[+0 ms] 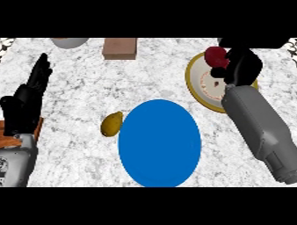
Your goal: Pick the pear from the plate and place it in the bowl
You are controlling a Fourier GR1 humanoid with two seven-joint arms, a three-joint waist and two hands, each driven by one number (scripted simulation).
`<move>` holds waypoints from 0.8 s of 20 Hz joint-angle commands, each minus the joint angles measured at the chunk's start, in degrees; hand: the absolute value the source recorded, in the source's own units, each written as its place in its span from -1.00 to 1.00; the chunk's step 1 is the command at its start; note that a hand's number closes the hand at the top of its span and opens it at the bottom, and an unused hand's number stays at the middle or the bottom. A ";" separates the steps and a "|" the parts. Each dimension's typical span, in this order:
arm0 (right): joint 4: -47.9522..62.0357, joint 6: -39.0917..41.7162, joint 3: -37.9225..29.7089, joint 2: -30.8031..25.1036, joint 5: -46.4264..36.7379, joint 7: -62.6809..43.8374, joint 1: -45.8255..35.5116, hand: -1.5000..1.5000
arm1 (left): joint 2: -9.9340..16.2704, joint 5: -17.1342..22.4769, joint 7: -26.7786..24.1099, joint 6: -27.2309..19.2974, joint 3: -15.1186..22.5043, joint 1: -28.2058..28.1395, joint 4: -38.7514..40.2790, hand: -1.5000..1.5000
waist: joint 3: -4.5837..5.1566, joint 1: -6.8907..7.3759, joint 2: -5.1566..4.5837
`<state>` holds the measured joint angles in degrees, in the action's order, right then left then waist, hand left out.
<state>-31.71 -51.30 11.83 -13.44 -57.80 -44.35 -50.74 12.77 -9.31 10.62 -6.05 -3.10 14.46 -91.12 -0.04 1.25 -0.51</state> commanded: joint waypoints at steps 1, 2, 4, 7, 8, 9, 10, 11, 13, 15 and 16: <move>9.17 -4.64 -4.35 -2.44 3.07 6.69 -0.13 1.00 | -0.28 0.04 0.55 0.06 0.08 0.67 -1.36 0.00 | -0.07 1.02 -0.42; 9.53 -5.13 -5.96 -3.35 4.94 8.80 -0.05 1.00 | -1.17 -0.68 -1.48 -0.44 0.86 -1.91 -1.17 0.00 | -0.07 1.00 -0.39; 6.93 -5.79 -9.46 -1.79 11.64 14.18 1.68 1.00 | -1.97 -1.10 -2.11 -1.16 0.97 0.41 1.52 0.00 | -0.12 0.67 -0.51; 7.22 0.44 -13.76 -2.80 18.67 19.20 -0.16 -1.00 | -0.62 0.16 -3.17 0.81 0.57 -1.28 -0.35 0.00 | -0.21 2.03 -0.91; 7.19 0.66 -14.37 -2.75 20.29 23.38 1.81 -1.00 | -1.81 -0.64 -1.46 0.17 2.21 -2.32 -2.97 0.00 | -0.29 2.39 -0.91; 4.71 1.53 -15.98 -3.13 23.49 28.13 3.39 -1.00 | -1.28 -0.51 -1.29 0.18 1.35 -1.05 -1.62 0.00 | -0.31 1.60 -0.87; 5.64 1.14 -16.51 -2.43 23.77 29.42 1.34 -1.00 | -1.47 -0.69 -1.41 0.08 1.28 1.31 0.81 0.00 | -0.30 1.77 -1.22; 4.49 1.71 -17.64 -2.11 25.96 33.21 2.80 -1.00 | -1.59 0.25 -0.25 0.64 1.37 -0.62 -1.95 0.00 | -0.30 1.88 -0.85; 3.16 2.29 -19.67 -0.98 29.46 39.81 4.51 -1.00 | -2.54 -2.47 -2.82 -1.33 2.32 -0.10 1.35 0.00 | -0.26 0.99 -0.87; 3.57 5.31 -22.38 -3.09 32.61 44.38 3.21 -1.00 | -1.26 -0.94 -1.51 -0.07 0.80 0.70 1.01 0.00 | -0.27 1.40 -1.00; 2.80 3.34 -23.45 -2.96 33.51 47.67 4.19 -1.00 | -1.35 -0.49 -1.74 0.60 1.13 -0.95 -0.03 0.00 | -0.20 1.00 -0.56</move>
<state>-27.67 -49.01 -7.62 -15.81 -29.69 -6.81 -47.43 11.23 -10.12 9.36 -5.98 -1.66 14.06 -91.64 -0.31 2.73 -1.34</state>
